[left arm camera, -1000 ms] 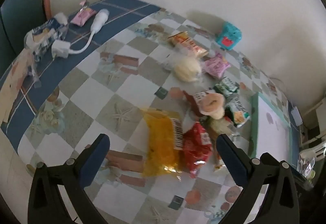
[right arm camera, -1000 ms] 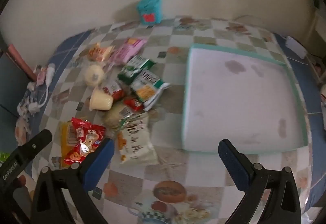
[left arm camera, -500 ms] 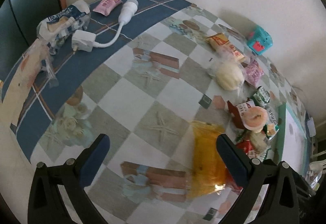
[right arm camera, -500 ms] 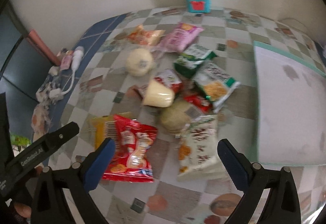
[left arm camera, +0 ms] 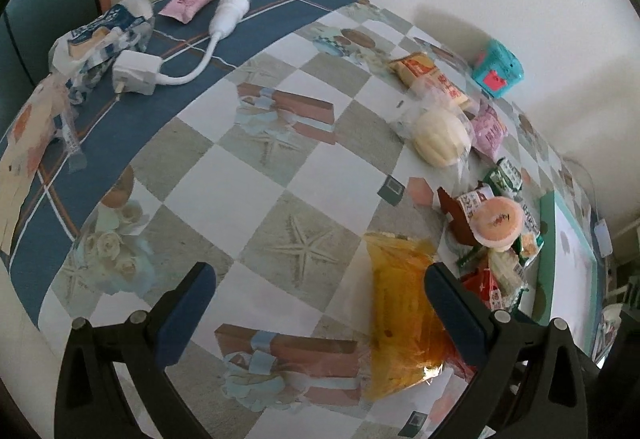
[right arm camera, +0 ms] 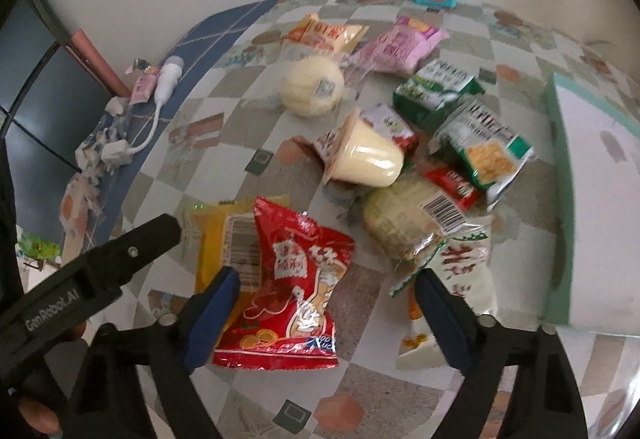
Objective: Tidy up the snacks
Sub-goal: 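Grasp the yellow bread bag with the left gripper while the right grasps the red candy bag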
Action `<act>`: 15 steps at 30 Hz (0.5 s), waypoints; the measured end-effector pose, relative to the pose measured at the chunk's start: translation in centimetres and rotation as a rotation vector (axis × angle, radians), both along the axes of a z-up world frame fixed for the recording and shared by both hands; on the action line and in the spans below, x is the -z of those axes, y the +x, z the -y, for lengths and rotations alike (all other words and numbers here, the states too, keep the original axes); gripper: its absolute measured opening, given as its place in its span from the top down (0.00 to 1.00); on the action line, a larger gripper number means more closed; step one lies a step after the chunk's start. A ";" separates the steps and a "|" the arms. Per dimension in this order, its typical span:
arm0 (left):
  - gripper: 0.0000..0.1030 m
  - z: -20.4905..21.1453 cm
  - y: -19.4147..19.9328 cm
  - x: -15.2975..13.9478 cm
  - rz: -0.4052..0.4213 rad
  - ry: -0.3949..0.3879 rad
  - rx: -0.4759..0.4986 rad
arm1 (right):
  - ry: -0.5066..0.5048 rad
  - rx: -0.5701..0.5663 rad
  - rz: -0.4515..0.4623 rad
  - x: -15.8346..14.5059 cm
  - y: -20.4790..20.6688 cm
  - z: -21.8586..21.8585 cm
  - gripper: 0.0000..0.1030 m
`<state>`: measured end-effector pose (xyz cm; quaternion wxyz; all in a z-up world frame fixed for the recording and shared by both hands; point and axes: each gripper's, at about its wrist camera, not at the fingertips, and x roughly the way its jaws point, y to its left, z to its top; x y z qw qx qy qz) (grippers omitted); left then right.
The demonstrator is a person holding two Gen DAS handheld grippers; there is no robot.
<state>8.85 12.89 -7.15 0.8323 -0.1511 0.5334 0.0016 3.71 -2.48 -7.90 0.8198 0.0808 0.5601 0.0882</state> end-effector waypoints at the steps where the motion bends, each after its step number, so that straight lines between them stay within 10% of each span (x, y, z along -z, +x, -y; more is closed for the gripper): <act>1: 0.00 0.2 0.0 0.1 -0.003 -0.003 0.006 | 0.012 -0.001 -0.010 0.2 0.0 0.1 0.21; 9: 0.00 2.2 0.5 0.9 -0.061 -0.004 0.049 | 0.062 0.044 -0.042 0.9 0.0 2.2 0.46; 15: 0.00 3.5 0.7 1.6 -0.092 0.002 0.066 | 0.070 0.029 -0.039 1.1 0.1 2.4 0.47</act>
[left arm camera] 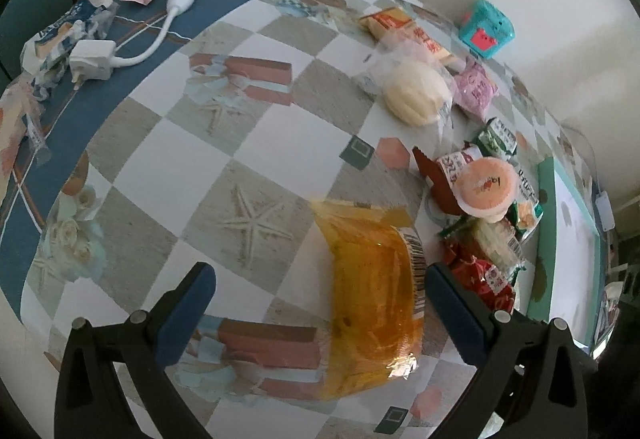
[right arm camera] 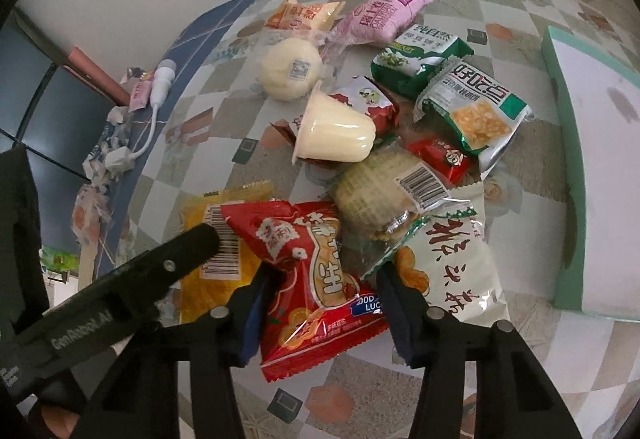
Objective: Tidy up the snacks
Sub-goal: 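Grasp the yellow bread bag with the left gripper while the right grasps the red candy bag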
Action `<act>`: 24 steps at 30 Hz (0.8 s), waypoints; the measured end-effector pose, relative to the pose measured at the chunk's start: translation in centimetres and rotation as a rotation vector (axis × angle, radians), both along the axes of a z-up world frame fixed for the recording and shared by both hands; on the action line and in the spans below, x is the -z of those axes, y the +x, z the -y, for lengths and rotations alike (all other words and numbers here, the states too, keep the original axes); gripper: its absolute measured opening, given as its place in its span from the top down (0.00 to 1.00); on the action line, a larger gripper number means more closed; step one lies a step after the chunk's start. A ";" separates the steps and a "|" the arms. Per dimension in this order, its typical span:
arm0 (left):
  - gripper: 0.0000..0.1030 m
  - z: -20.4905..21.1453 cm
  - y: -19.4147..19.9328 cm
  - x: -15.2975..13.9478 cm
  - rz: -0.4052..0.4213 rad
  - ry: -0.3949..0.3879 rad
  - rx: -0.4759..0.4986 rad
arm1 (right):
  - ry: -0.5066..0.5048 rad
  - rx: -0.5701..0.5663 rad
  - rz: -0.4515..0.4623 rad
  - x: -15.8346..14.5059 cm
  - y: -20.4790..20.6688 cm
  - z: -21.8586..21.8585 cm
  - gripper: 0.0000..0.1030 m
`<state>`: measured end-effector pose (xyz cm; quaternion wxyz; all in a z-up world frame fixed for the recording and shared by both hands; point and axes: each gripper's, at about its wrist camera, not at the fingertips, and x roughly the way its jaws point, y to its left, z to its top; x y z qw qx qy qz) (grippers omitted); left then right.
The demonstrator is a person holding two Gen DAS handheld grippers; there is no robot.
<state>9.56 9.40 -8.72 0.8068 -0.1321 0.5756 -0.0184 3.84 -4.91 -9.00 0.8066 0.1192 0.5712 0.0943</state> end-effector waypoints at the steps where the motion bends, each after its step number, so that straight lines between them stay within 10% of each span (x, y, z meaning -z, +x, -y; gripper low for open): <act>1: 0.00 0.2 0.1 0.1 -0.006 -0.002 0.002 | -0.004 -0.010 0.006 0.0 0.0 0.0 0.47; 24: 0.38 -0.4 0.0 1.0 -0.052 -0.015 -0.007 | -0.122 -0.171 0.073 0.9 0.4 -2.7 0.25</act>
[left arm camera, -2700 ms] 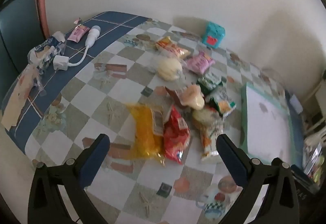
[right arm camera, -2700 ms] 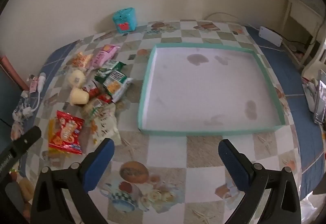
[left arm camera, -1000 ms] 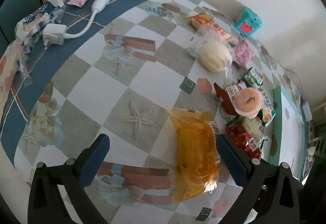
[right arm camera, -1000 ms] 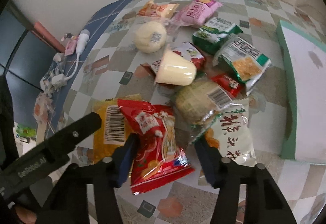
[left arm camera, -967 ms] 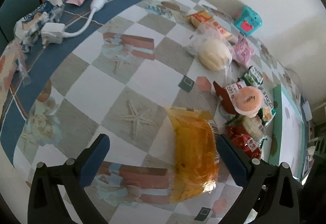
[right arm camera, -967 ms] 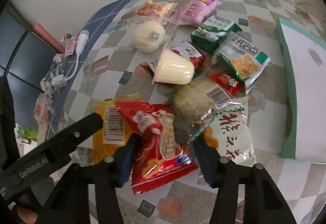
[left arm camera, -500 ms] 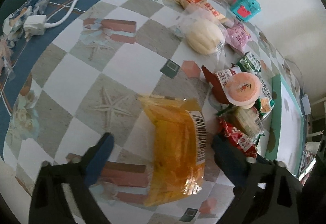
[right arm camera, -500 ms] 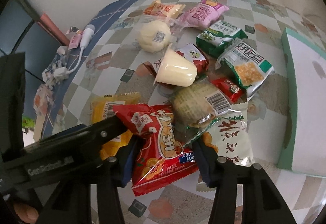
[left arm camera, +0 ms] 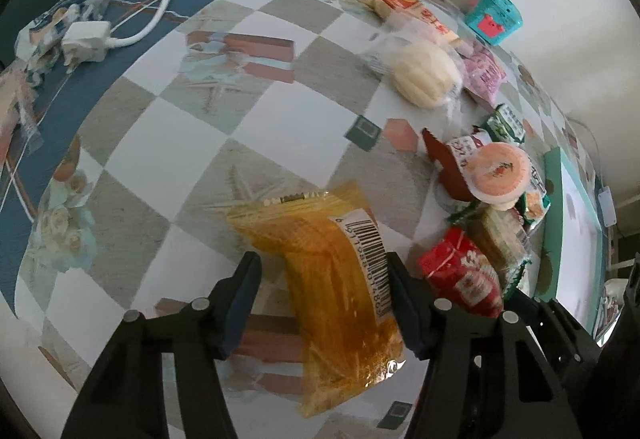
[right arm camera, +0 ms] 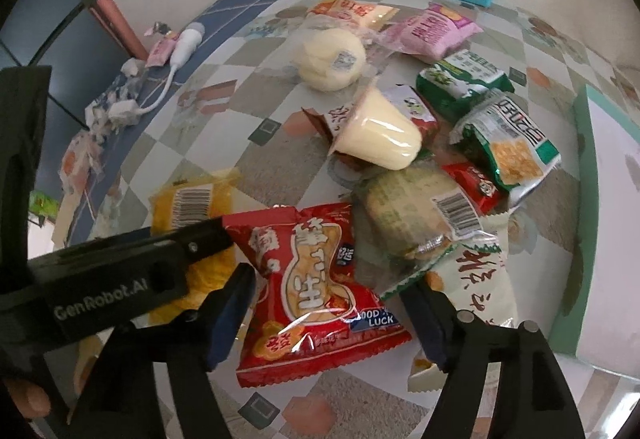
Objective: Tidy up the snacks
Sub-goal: 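Grasp the yellow bread bag with the left gripper while the right grasps the red candy bag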
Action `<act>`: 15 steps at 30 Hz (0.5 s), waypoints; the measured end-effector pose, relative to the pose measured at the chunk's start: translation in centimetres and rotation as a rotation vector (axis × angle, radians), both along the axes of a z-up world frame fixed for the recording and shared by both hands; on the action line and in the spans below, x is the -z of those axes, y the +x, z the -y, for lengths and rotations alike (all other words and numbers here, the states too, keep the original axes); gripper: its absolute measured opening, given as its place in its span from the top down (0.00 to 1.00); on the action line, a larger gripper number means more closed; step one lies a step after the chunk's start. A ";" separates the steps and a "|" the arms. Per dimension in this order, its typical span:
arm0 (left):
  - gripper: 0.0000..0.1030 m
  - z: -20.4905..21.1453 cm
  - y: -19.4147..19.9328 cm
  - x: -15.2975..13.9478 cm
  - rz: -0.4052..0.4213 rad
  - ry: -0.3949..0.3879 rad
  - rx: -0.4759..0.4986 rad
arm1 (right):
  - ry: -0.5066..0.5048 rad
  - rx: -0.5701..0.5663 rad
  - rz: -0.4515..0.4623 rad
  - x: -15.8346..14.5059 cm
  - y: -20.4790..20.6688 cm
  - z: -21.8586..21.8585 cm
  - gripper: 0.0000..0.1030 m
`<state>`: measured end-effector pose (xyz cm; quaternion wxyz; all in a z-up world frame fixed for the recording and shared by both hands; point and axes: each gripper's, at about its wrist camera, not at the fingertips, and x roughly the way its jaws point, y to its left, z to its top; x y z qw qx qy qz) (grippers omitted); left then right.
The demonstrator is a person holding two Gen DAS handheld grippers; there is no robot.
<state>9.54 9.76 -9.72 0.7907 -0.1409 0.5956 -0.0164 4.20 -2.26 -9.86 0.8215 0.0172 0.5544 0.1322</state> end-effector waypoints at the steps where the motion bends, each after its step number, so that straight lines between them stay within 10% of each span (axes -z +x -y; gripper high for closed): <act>1: 0.38 -0.4 -0.1 0.0 0.000 0.000 -0.005 | 0.001 -0.004 0.002 0.0 0.0 -0.1 0.25; 15: 0.39 -4.0 -2.9 -0.4 0.004 0.025 -0.029 | -0.072 -0.059 0.020 0.8 -0.4 -2.5 0.30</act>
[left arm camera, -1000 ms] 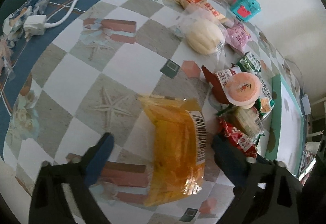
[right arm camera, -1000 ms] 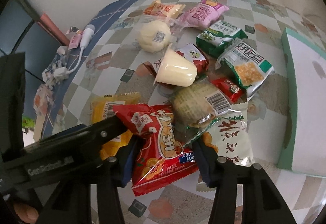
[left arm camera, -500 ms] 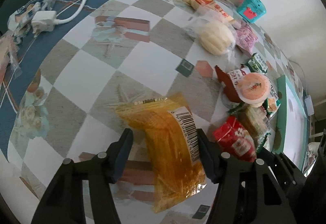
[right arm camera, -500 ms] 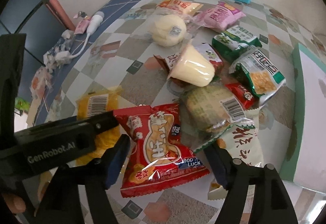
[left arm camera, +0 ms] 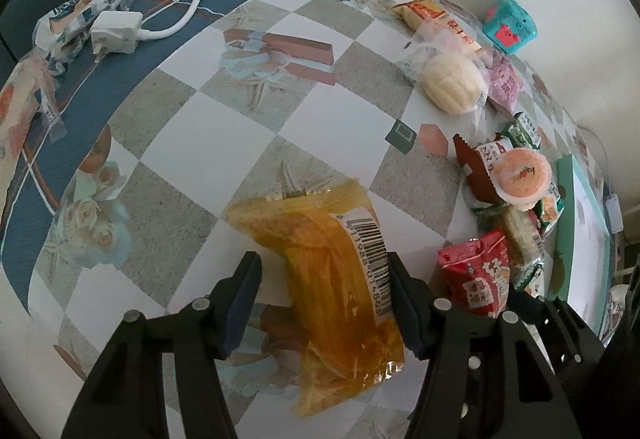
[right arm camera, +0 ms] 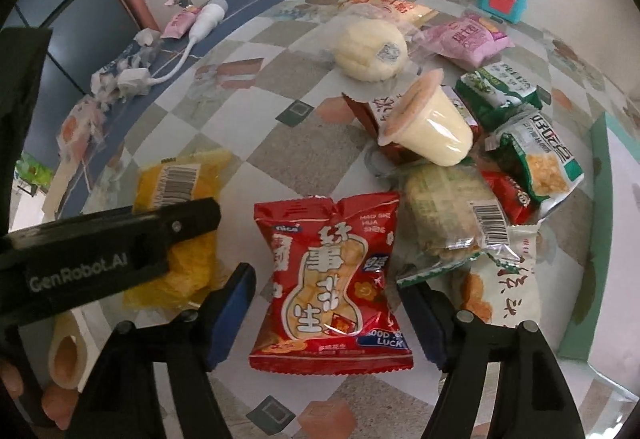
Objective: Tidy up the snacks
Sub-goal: 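Grasp the yellow bread bag with the left gripper while the right grasps the red candy bag, then carry both bags over the white tray and open both grippers to drop them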
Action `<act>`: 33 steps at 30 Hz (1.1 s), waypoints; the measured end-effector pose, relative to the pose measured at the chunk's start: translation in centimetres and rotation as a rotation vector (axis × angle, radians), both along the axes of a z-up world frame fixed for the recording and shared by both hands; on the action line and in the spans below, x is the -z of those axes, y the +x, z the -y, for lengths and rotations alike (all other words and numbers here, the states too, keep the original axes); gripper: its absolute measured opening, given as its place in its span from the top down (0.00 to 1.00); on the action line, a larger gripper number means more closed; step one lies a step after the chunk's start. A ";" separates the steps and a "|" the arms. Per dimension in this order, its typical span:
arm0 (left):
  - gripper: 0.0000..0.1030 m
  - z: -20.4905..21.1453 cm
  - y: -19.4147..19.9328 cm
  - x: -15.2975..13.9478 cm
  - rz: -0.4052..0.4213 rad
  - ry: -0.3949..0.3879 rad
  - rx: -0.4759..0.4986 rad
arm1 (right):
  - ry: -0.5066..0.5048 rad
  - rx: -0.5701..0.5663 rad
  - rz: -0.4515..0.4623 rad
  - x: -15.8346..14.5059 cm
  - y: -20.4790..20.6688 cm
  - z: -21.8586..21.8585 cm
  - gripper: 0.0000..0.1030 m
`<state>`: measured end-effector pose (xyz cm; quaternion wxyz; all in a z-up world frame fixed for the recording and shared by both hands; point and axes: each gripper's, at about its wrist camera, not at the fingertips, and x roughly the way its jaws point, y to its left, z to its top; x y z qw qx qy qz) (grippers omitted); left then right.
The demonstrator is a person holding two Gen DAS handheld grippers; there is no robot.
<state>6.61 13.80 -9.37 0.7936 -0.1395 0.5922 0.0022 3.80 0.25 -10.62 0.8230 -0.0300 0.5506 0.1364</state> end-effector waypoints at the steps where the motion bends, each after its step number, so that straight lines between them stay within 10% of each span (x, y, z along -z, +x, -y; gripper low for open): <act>1: 0.39 -0.1 -0.1 0.0 0.001 0.000 -0.002 | -0.006 0.008 0.004 -0.1 0.0 0.1 0.32; 22: 0.57 0.3 -4.4 -4.0 -0.016 0.003 -0.124 | 0.178 0.133 0.043 -5.4 -2.0 5.0 0.44; 33: 0.57 12.0 -1.6 -11.8 0.112 -0.047 0.029 | 0.177 0.446 0.208 -11.8 -2.2 16.0 0.44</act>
